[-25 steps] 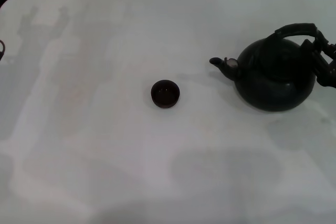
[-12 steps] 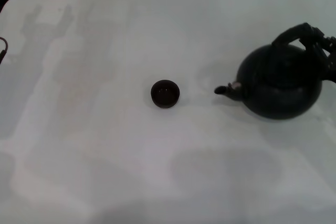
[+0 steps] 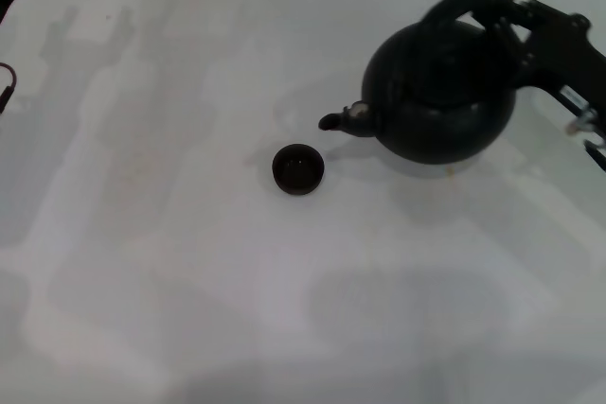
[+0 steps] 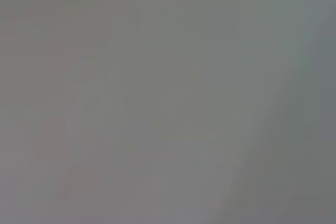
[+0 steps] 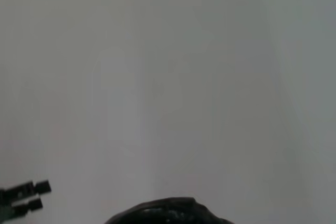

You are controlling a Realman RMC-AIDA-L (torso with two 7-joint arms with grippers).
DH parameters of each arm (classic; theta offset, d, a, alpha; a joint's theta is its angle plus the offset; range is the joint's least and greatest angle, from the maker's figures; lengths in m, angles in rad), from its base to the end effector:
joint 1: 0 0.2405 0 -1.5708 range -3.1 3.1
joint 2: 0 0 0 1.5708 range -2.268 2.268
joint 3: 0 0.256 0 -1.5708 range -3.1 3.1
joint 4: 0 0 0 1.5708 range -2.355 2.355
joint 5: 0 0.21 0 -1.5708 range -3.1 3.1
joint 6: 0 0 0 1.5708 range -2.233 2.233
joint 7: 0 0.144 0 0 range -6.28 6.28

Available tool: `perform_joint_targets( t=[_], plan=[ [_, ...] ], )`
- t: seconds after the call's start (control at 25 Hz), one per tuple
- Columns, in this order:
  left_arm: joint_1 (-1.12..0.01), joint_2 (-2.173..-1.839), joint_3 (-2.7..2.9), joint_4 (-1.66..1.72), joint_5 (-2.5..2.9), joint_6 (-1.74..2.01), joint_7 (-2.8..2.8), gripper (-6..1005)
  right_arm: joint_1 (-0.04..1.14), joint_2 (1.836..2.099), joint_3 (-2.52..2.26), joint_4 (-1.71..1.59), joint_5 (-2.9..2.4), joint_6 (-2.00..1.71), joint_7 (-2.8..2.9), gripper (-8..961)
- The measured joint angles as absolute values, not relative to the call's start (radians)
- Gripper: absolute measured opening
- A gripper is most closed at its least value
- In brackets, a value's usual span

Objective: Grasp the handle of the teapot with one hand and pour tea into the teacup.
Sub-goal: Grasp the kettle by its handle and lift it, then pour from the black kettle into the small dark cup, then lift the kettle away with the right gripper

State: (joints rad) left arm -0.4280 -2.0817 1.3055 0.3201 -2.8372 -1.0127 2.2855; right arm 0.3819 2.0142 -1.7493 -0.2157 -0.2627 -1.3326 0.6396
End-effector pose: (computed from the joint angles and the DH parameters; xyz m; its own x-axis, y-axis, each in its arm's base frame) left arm -0.3130 0.3662 0.0155 0.3268 0.0490 0.9438 0.9225 -0.2335 -0.3073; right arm 0.2977 0.3080 -0.0210 0.5987 -0.0334 -0.8003 -0.6409 -0.6193 -0.4536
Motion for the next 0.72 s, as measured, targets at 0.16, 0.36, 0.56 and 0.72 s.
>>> perform_joint_targets(
  t=[0.16, 0.36, 0.56, 0.72],
  plan=[
    [-0.429, -2.082, 1.305, 0.319, -2.834, -1.014, 2.286, 887, 0.402, 2.014, -1.788, -0.287, -0.263, -1.213, 0.585, 186],
    [-0.43, -2.083, 1.311, 0.316, -2.834, -1.015, 2.286, 887, 0.408, 2.016, -1.798, -0.33, -0.264, -1.159, 0.475, 175],
    [-0.431, -2.083, 1.327, 0.308, -2.838, -1.01, 2.286, 887, 0.41, 2.016, -1.798, -0.347, -0.264, -1.164, 0.351, 171],
    [-0.431, -2.084, 1.33, 0.307, -2.839, -1.01, 2.286, 887, 0.411, 2.017, -1.807, -0.349, -0.264, -1.174, 0.276, 168]
  ],
)
